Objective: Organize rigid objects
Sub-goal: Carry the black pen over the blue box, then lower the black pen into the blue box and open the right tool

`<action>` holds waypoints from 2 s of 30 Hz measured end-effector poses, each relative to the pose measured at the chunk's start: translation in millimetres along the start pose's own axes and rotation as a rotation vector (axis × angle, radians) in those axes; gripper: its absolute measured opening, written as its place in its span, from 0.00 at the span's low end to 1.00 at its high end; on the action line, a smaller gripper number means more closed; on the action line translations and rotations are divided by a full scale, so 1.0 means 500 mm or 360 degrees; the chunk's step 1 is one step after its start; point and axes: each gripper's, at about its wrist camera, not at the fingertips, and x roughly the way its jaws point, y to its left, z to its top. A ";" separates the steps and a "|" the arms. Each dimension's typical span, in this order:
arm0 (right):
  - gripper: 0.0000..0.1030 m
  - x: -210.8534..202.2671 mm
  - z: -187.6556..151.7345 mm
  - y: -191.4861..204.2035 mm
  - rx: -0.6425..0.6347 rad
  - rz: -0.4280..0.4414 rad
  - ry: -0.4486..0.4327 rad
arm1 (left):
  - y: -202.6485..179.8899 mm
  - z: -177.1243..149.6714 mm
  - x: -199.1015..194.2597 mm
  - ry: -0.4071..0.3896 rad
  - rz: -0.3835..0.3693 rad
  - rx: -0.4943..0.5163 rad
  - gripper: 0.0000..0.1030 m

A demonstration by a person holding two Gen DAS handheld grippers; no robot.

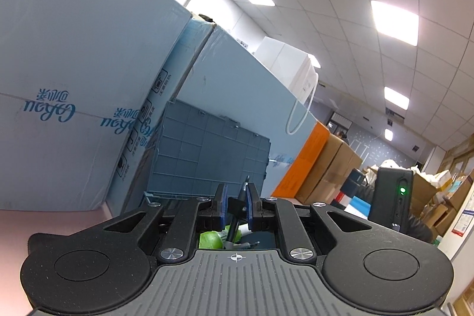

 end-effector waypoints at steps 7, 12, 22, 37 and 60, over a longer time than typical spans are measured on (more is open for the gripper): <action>0.12 0.003 0.003 -0.009 -0.0033 -0.0056 0.0109 | 0.000 -0.004 0.012 0.0030 0.0003 0.0003 0.13; 0.13 0.002 0.005 -0.009 -0.0061 -0.0074 0.0127 | -0.003 -0.006 0.016 0.0045 0.0003 0.0011 0.13; 0.17 0.002 0.011 -0.017 -0.0074 -0.0107 0.0157 | -0.007 -0.007 0.026 0.0064 0.0000 0.0026 0.13; 0.28 -0.013 0.020 -0.028 -0.0092 -0.0158 0.0142 | -0.012 -0.009 0.036 0.0079 -0.0004 0.0042 0.13; 0.40 -0.052 0.020 -0.026 -0.0133 -0.0163 0.0067 | -0.054 -0.009 0.021 -0.0154 0.0047 0.0042 0.28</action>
